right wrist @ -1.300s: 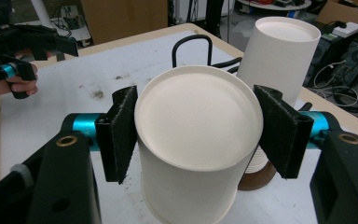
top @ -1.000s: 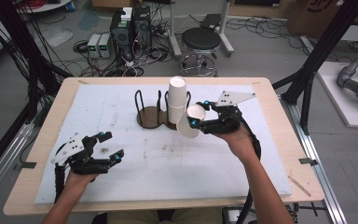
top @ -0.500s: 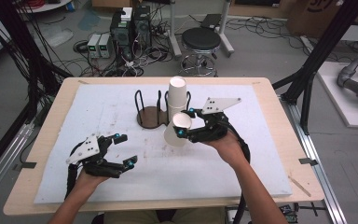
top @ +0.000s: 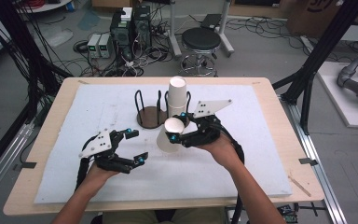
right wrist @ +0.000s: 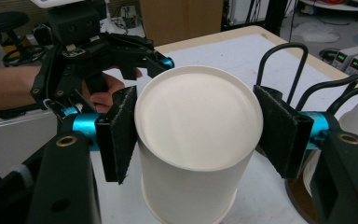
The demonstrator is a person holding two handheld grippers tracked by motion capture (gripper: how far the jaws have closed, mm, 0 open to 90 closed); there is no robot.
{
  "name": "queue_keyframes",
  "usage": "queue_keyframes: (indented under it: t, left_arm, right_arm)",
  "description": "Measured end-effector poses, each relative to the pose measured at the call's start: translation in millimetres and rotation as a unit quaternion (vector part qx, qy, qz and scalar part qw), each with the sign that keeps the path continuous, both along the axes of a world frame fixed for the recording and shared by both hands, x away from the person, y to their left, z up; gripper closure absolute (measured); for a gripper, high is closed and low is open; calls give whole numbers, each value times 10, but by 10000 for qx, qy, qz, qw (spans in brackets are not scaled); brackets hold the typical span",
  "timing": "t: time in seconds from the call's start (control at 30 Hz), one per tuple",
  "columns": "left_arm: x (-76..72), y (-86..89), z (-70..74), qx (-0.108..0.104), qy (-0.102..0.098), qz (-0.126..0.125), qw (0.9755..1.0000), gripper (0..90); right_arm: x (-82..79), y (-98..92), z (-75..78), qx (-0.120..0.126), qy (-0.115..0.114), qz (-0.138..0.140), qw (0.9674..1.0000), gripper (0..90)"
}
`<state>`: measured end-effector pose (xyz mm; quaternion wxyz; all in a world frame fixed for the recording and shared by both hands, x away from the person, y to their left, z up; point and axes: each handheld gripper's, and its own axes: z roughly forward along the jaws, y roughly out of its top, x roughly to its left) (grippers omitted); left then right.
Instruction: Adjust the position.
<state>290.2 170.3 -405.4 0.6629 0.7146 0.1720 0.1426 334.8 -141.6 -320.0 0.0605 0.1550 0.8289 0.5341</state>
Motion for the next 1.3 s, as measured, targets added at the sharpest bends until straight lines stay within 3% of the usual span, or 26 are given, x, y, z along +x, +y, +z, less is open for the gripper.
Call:
queue_keyframes:
  t: [0.23,0.53,0.7,0.87,1.1,1.3]
  left_arm:
    - [93,-180,-28,13,71,-277,9996,151]
    - [159,-319,-6,39,-27,-347,9994,150]
    - [171,-440,-18,191,-82,-426,9989,150]
    - [195,-481,-36,162,-2,-422,9990,147]
    - [197,-554,-66,302,33,-469,9984,152]
    - [186,-556,-60,394,-5,-546,9977,232]
  right_arm:
    - [-19,67,-3,-46,74,123,9999,352]
    - [-35,114,-6,-95,107,184,9997,352]
    - [-46,114,-11,-109,129,185,9997,352]
    - [-66,110,-6,-79,130,209,9997,352]
    - [-66,76,-1,13,180,217,9996,352]
    - [-71,37,-25,47,237,188,9995,354]
